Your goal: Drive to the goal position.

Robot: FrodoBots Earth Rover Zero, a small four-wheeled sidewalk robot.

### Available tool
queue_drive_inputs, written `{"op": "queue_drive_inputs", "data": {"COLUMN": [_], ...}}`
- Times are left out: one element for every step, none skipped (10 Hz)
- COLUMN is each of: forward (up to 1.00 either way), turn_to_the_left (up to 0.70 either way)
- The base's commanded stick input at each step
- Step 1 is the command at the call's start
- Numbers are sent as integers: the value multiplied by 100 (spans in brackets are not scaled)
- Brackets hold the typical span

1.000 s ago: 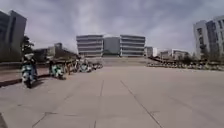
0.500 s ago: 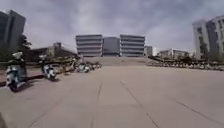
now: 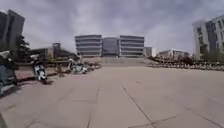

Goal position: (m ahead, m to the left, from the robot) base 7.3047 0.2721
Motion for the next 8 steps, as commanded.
{"op": "queue_drive_inputs", "data": {"forward": [100, 100, 100, 100, 100, 100, 100, 100], "turn_to_the_left": [0, 0, 0, 0, 0, 0, 0, 0]}}
